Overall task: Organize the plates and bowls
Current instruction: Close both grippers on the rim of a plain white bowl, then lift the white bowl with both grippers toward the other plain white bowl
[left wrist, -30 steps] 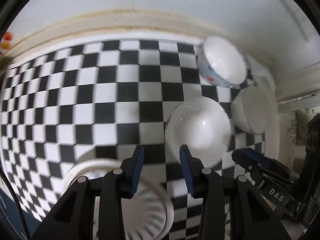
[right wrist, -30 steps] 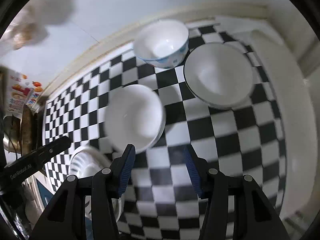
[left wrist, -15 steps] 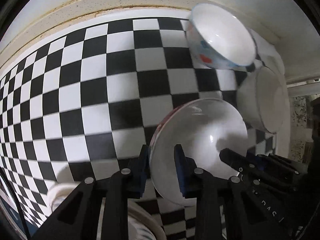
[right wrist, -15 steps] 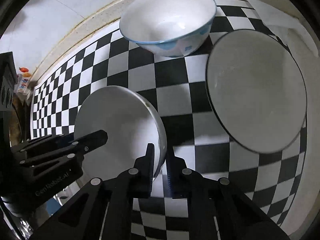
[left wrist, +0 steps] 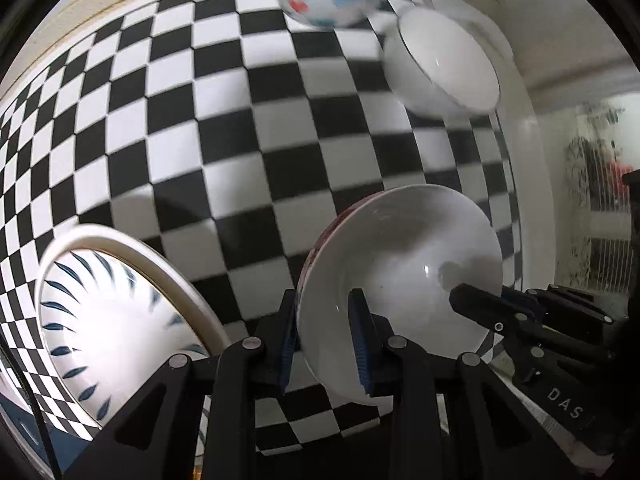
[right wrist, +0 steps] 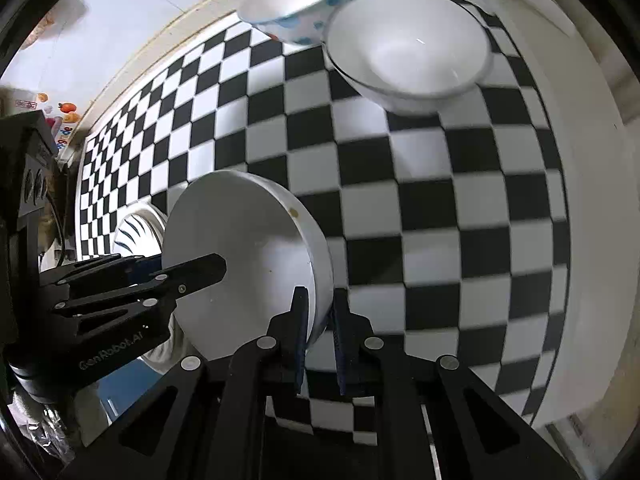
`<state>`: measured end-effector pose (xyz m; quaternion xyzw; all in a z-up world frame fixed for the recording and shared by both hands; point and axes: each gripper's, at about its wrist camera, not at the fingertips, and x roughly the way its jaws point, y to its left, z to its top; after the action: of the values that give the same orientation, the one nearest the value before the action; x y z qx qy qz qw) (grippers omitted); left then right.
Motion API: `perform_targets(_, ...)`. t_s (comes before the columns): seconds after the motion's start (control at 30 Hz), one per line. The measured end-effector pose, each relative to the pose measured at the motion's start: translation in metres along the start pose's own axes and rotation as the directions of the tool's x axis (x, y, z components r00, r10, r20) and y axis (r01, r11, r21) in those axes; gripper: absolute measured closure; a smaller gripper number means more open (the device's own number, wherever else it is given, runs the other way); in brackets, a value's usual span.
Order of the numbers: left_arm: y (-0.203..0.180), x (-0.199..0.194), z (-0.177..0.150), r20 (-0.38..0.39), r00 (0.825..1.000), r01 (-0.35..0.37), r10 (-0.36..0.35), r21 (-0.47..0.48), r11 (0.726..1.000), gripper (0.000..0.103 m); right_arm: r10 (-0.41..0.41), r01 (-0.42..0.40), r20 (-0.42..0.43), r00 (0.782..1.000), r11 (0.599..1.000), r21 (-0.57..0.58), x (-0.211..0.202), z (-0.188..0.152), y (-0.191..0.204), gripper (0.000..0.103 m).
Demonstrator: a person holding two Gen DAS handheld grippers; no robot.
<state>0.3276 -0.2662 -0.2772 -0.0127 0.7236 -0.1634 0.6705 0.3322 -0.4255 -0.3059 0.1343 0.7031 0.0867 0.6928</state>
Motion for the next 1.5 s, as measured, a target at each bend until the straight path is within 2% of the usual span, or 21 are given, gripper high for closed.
perform_targets(0.23,-0.015,0.025,-0.004,-0.05,0.999,-0.018,0.02,0.045,0.999,0.08,0.014,-0.011,-0.03,0.999,0.997,0.075,0.013,-0.024,-0.031,0.09)
perform_targets(0.5,-0.035,0.046,0.002,-0.065,0.997,-0.042,0.048,0.084,0.996,0.08,0.01,-0.007,-0.035,0.999,0.995,0.098,0.022,-0.024,-0.037,0.09)
perform_targets(0.63,-0.033,0.032,0.0,-0.057,0.997,-0.045,0.05,0.084,0.995,0.08,0.015,-0.009,-0.061,0.998,0.995,0.101,0.019,-0.019,-0.04,0.09)
perform_targets(0.77,-0.022,-0.01,0.01,0.023,0.999,-0.05,0.049,0.062,0.997,0.079,0.027,-0.022,-0.036,0.999,0.992,0.122,-0.004,-0.014,-0.05,0.09)
perform_targets(0.83,-0.021,-0.027,0.024,0.063,0.997,-0.04,0.037,0.051,0.998,0.078,0.042,-0.042,0.006,0.999,0.988,0.15,-0.025,-0.006,-0.059,0.086)
perform_targets(0.9,-0.024,-0.038,0.047,0.097,0.995,-0.028,0.024,0.047,0.998,0.077,0.052,-0.061,0.059,0.997,0.983,0.17,-0.045,0.006,-0.069,0.075)
perform_targets(0.97,-0.025,-0.039,0.068,0.103,0.995,-0.018,0.014,0.042,0.999,0.077,0.059,-0.081,0.115,0.992,0.978,0.191,-0.06,0.024,-0.079,0.06)
perform_targets(1.07,-0.028,-0.031,0.103,0.094,0.996,0.004,-0.006,0.024,1.0,0.077,0.053,-0.087,0.169,0.984,0.976,0.201,-0.069,0.053,-0.094,0.059)
perform_targets(1.17,-0.036,-0.018,0.131,0.085,0.996,0.014,-0.015,0.012,1.0,0.077,0.051,-0.091,0.185,0.981,0.971,0.22,-0.065,0.087,-0.11,0.059)
perform_targets(1.33,-0.05,0.009,0.161,0.05,0.998,0.025,-0.026,0.01,1.0,0.077,0.071,-0.108,0.154,0.985,0.962,0.252,-0.041,0.128,-0.131,0.059)
perform_targets(1.5,-0.06,0.03,0.178,0.02,1.0,0.012,-0.013,0.027,1.0,0.077,0.093,-0.12,0.111,0.989,0.955,0.27,-0.009,0.148,-0.14,0.059)
